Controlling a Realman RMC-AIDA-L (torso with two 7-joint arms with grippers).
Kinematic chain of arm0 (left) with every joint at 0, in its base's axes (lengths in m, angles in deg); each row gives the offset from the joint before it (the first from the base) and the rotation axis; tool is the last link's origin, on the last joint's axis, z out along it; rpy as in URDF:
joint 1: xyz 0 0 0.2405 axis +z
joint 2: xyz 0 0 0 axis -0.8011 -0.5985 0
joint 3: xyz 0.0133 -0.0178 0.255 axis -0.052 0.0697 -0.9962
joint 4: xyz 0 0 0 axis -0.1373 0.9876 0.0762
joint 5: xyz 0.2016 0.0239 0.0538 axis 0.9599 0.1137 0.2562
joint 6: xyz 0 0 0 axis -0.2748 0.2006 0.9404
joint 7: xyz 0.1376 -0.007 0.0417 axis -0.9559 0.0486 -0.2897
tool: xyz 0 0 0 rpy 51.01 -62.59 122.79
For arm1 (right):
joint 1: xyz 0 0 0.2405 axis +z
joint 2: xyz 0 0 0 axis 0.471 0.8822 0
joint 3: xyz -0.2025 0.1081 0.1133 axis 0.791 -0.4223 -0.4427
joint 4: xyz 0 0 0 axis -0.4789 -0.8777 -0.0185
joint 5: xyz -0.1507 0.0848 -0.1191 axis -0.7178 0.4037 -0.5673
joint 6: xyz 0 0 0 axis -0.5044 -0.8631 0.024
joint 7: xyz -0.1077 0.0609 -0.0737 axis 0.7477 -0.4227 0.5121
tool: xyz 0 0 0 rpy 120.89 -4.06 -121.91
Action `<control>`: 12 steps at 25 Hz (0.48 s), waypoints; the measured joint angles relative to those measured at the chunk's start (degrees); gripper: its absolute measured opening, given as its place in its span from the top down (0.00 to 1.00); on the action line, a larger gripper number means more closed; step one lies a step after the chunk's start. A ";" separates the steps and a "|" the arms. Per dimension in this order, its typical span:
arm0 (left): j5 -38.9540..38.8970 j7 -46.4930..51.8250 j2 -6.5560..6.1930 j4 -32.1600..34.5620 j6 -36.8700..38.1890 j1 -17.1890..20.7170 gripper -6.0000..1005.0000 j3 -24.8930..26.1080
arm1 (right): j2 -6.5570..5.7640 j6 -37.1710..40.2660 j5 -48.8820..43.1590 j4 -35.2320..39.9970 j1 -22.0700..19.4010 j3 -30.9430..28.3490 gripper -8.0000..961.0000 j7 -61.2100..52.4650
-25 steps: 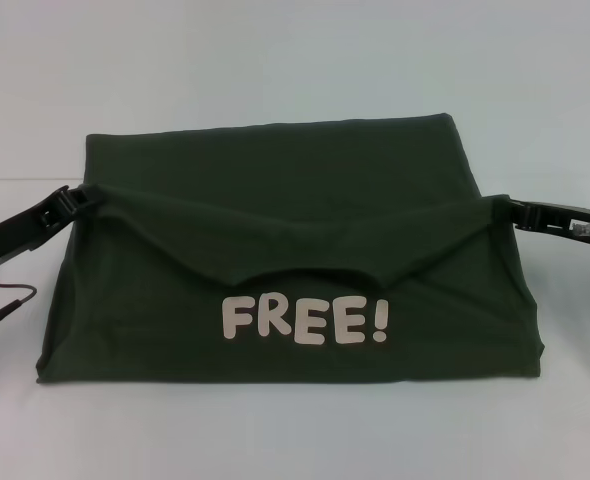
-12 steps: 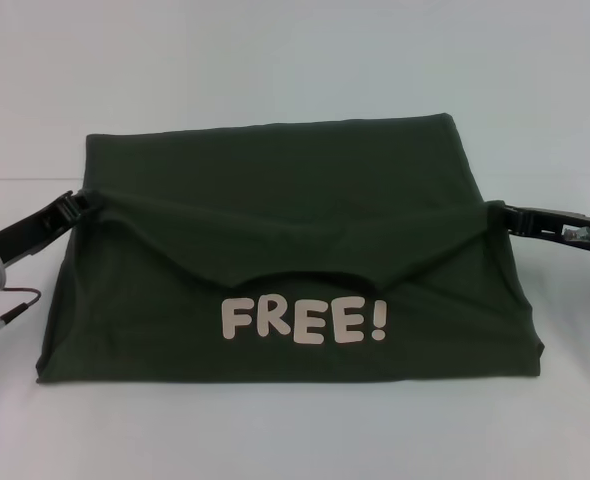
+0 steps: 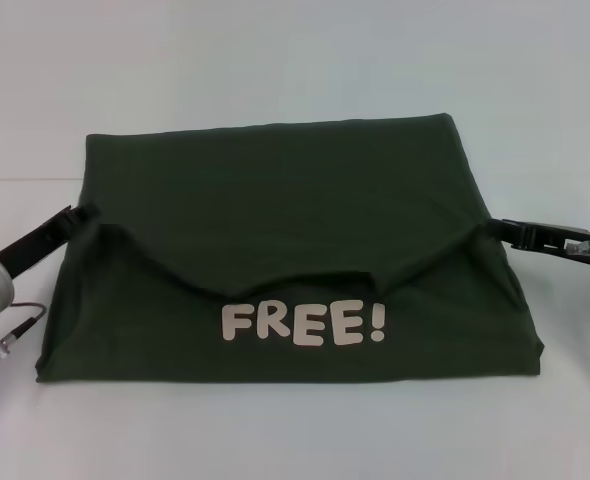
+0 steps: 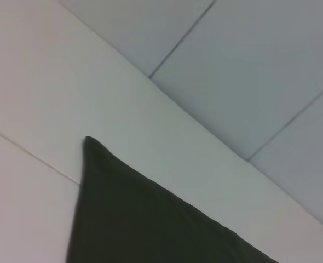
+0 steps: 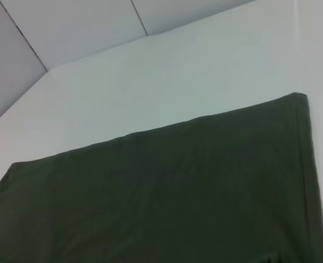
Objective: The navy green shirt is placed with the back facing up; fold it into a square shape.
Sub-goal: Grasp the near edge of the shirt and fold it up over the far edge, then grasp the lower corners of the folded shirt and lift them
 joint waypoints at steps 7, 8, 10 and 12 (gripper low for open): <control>-0.75 -0.01 -0.08 -0.27 -0.03 1.15 0.74 0.18 | -0.41 2.25 0.01 0.26 -1.82 -0.38 0.60 -0.03; -0.92 0.16 -0.20 -0.27 0.60 1.53 0.72 0.19 | -0.46 2.75 0.01 0.42 -2.15 -0.50 0.57 -0.03; -1.17 0.53 -0.52 -0.27 2.25 2.30 0.68 0.07 | -0.76 4.42 0.03 0.70 -2.88 -0.67 0.53 -0.15; -1.14 1.09 -1.05 -0.27 4.44 2.93 0.64 -0.03 | -1.53 7.12 0.07 0.78 -3.70 -0.76 0.48 -0.52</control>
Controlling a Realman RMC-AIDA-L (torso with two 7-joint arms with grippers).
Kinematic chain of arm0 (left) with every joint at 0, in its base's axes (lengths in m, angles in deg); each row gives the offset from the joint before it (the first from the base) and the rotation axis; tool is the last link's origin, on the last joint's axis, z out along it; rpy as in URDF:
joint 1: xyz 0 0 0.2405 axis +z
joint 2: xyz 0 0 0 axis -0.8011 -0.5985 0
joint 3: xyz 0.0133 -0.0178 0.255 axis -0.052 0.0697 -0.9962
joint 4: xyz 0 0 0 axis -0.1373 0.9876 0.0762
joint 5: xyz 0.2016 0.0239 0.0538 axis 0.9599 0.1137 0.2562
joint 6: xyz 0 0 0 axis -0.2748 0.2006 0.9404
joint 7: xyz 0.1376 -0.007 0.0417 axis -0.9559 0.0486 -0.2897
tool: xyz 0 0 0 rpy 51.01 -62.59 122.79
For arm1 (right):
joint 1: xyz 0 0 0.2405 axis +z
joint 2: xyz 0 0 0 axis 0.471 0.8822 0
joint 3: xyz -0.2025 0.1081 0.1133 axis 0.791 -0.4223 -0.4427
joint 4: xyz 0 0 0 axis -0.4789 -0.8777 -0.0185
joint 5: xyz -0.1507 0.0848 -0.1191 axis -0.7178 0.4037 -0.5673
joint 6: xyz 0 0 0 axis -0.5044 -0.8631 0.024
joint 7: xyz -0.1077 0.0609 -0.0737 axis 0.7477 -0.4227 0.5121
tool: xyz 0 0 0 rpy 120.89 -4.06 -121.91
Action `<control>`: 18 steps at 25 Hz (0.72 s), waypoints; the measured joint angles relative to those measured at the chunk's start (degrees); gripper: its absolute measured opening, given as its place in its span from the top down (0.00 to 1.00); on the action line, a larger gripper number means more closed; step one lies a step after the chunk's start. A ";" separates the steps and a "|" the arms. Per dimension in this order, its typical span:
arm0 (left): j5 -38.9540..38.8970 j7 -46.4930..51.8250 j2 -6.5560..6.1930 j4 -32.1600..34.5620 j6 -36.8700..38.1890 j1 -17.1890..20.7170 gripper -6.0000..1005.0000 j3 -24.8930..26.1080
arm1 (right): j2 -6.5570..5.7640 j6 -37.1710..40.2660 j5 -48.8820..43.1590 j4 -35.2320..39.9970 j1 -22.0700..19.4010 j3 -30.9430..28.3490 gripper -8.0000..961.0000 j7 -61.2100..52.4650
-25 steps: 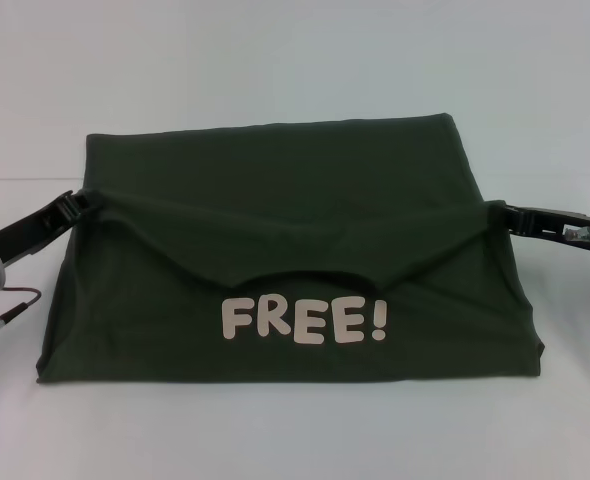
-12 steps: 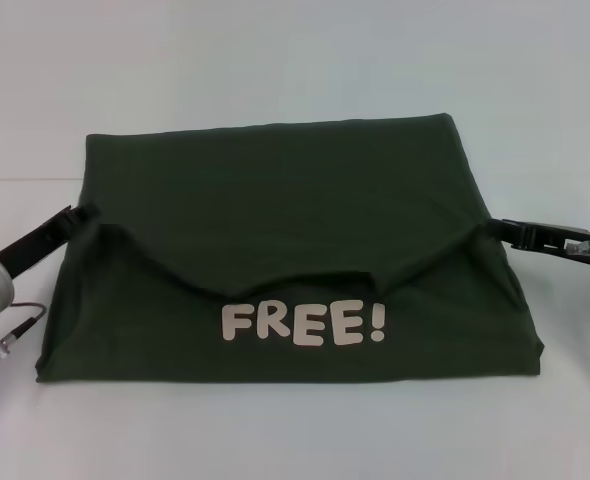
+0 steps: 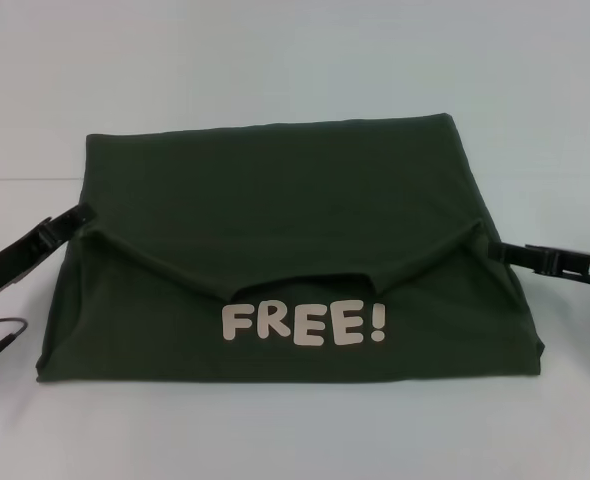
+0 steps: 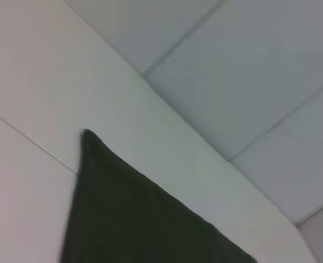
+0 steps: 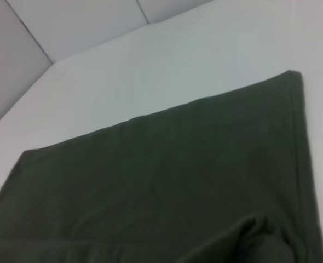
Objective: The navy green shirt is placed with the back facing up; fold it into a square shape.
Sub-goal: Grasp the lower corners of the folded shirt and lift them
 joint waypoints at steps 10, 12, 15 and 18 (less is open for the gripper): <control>0.66 19.64 -10.88 0.86 15.69 7.54 0.47 -22.18 | -4.61 16.11 -0.25 0.14 -4.52 0.25 0.12 -1.64; 1.59 19.97 -11.84 2.12 18.08 8.16 0.47 -22.80 | -4.91 18.09 -1.01 0.19 -4.96 0.74 0.06 -0.25; 5.19 18.87 -12.13 6.49 21.40 8.74 0.46 -22.56 | -4.85 20.36 -2.88 0.23 -5.08 0.95 0.03 2.31; 7.47 15.96 -12.19 8.74 23.33 8.83 0.42 -22.69 | -4.32 21.89 -4.63 -0.17 -5.06 1.21 0.03 6.12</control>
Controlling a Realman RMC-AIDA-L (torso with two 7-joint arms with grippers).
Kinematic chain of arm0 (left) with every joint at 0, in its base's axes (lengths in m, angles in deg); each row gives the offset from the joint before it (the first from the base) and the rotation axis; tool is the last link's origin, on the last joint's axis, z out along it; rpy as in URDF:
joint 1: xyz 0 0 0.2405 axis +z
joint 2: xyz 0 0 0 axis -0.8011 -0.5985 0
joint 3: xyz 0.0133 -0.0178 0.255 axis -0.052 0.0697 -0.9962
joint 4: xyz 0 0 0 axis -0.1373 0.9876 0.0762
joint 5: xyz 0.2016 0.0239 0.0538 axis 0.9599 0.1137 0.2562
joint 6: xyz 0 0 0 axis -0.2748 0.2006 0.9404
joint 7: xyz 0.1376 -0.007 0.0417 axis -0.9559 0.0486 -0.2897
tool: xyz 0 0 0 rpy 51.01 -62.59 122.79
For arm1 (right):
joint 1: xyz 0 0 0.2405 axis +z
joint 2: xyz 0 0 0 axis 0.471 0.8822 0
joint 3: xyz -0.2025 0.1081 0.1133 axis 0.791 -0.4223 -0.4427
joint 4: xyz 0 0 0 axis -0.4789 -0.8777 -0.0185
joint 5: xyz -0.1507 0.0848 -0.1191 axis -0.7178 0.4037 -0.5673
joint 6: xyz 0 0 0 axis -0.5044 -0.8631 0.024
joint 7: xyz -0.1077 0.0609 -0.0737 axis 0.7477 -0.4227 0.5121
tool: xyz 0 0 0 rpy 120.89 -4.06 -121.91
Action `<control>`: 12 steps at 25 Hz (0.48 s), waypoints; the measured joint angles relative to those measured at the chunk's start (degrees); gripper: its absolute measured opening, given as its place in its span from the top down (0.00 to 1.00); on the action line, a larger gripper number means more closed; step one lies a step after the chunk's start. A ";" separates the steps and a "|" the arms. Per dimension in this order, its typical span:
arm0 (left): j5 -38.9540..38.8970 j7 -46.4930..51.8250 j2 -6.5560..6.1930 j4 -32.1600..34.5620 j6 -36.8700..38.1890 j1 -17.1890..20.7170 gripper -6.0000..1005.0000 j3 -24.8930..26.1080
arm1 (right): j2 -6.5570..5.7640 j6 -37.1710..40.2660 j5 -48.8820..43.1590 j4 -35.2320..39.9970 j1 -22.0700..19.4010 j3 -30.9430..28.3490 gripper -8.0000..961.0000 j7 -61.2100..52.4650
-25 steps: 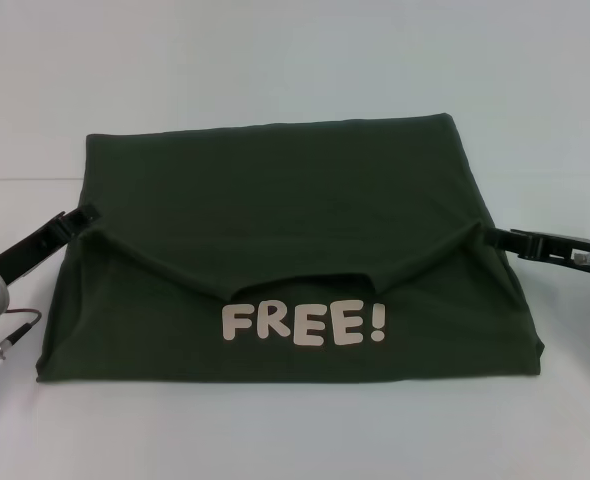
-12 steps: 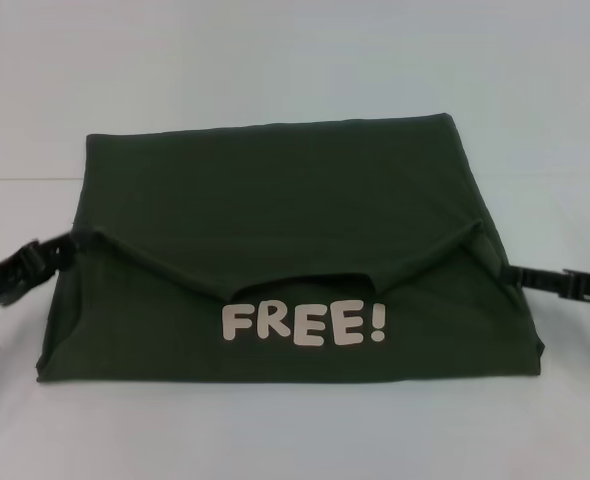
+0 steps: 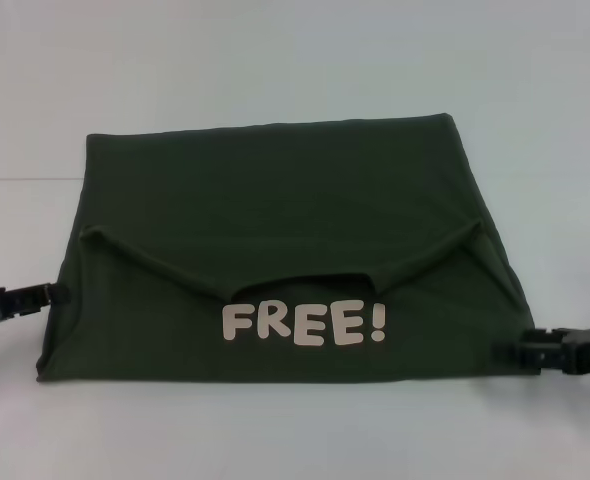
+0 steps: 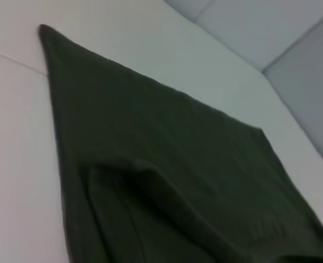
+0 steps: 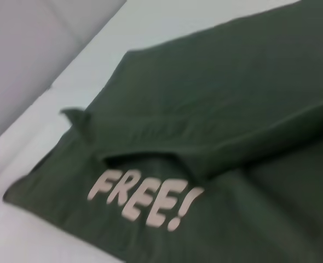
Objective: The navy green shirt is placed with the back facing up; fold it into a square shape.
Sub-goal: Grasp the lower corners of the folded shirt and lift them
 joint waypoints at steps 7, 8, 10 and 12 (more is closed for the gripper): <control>6.53 -7.75 -0.22 1.23 0.69 -1.86 0.31 -1.79 | 0.39 0.22 -0.35 -0.32 -0.09 0.24 0.04 1.64; 7.04 -7.67 -0.13 1.27 0.15 -2.00 0.29 -1.80 | 0.40 0.22 -0.36 -0.35 -0.12 0.24 0.04 1.68; 7.48 -7.14 -0.11 0.99 -0.74 -2.27 0.23 -1.81 | 0.41 0.22 -0.37 -0.38 -0.12 0.24 0.04 1.65; 7.59 -6.91 -0.11 0.60 -1.20 -2.40 0.16 -1.84 | 0.46 0.23 -0.39 -0.34 -0.11 0.24 0.04 1.52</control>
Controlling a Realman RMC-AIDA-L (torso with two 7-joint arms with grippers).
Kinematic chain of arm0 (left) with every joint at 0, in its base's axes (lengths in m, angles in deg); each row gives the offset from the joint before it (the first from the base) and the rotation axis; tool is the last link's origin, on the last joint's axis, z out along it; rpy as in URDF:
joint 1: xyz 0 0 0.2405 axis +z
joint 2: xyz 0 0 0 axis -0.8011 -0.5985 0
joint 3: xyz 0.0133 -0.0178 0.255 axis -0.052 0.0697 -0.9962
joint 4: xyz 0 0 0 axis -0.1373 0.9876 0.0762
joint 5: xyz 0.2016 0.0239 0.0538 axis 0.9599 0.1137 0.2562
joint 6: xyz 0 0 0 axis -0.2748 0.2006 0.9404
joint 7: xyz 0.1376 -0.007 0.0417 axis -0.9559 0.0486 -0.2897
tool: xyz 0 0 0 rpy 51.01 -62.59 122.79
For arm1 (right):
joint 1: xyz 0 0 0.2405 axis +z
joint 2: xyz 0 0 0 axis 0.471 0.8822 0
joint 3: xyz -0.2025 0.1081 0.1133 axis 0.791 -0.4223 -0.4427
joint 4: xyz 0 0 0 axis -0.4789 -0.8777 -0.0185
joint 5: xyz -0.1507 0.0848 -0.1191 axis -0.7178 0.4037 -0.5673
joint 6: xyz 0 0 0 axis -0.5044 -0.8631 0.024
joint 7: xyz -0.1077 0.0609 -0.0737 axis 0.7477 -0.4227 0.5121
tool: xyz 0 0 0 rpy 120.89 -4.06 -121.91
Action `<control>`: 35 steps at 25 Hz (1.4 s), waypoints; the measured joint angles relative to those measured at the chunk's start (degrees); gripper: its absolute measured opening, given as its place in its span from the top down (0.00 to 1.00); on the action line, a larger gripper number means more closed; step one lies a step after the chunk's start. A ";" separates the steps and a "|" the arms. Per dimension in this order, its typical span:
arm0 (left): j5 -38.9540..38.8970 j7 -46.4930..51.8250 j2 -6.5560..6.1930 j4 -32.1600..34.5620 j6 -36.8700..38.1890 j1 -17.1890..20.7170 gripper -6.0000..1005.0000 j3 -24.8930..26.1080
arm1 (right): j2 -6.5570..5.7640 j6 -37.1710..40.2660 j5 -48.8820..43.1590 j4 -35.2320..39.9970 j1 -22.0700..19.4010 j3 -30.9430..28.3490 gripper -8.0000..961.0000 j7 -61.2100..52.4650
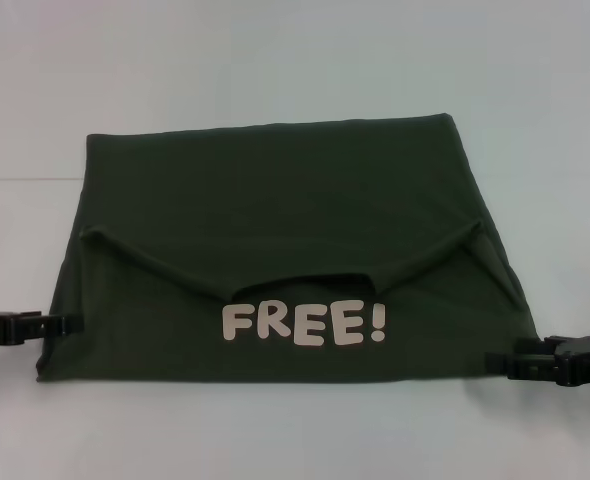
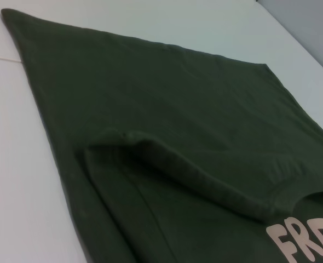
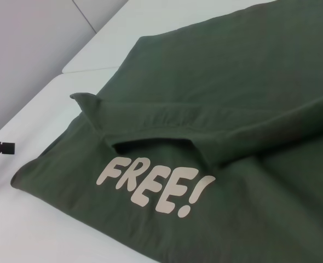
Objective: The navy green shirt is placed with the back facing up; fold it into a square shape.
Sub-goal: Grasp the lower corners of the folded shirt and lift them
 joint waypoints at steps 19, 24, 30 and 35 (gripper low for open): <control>1.78 -3.38 2.45 -0.45 -5.70 0.63 0.13 -4.45 | 0.10 -0.32 -0.03 -0.02 0.58 0.07 0.04 -0.24; 1.80 -2.98 2.28 -2.21 -5.77 0.23 0.13 -4.47 | 0.25 -0.41 -0.02 -0.07 0.60 0.09 0.04 -0.22; 1.71 -2.44 2.18 -3.13 -5.18 0.06 0.14 -4.29 | 0.25 -0.41 -0.02 -0.09 0.70 0.09 0.04 -0.23; 1.17 -1.54 2.12 -3.19 -4.38 -0.06 0.14 -3.95 | 0.25 -0.43 -0.02 -0.09 0.70 0.09 0.04 -0.23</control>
